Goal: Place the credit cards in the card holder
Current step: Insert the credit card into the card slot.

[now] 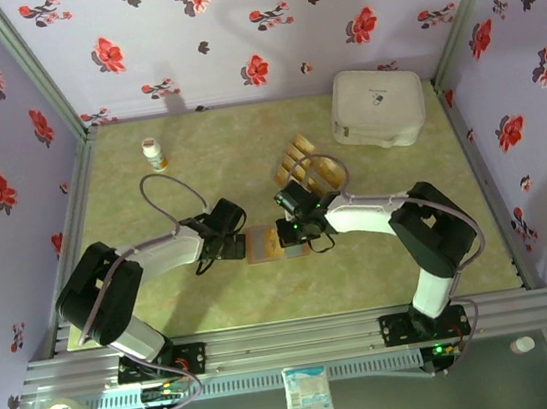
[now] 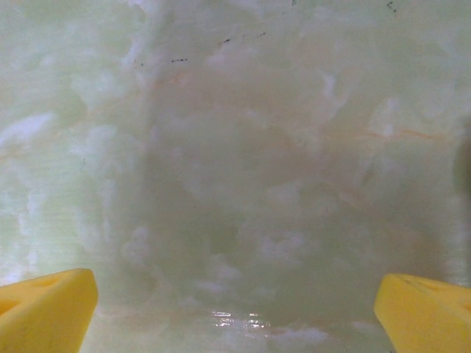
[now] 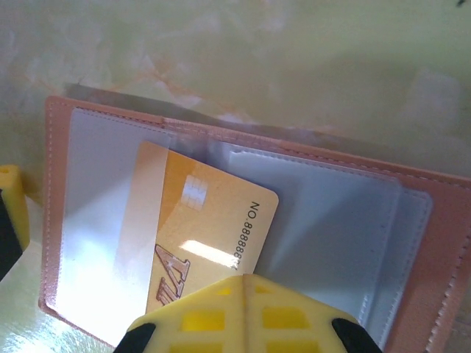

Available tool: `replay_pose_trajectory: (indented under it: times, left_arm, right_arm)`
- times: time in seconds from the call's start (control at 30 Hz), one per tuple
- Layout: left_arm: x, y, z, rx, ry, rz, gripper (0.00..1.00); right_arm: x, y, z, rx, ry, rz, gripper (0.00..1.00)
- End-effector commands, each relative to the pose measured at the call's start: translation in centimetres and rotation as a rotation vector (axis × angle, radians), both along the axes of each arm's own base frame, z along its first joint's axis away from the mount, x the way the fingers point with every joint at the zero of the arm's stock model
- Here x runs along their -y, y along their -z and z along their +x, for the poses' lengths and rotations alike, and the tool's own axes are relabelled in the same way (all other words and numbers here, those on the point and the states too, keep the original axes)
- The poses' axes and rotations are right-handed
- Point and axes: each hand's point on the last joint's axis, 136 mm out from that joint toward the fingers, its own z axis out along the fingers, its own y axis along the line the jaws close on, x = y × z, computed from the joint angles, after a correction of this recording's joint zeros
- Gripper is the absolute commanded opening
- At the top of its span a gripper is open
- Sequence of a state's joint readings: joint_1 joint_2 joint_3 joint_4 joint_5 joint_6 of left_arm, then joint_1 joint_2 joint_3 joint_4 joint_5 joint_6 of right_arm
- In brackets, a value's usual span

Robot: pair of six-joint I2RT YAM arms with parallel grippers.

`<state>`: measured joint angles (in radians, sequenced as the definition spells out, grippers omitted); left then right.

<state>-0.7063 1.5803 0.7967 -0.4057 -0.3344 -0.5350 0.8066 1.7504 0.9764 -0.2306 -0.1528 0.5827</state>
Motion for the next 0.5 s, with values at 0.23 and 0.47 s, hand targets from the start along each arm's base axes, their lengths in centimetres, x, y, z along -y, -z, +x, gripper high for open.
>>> replay_pose_trajectory:
  times: [0.23,0.47]
  left_arm:
    - [1.2,1.2,0.7,-0.009,0.021,-0.043,1.00]
    - [1.5,1.3,0.7,-0.011,0.023,-0.056,1.00]
  right_arm:
    - [-1.9,0.0,0.0,-0.002,-0.038,0.000,0.00]
    - [-3.2,-0.1,0.0,-0.005,-0.053,0.014,0.00]
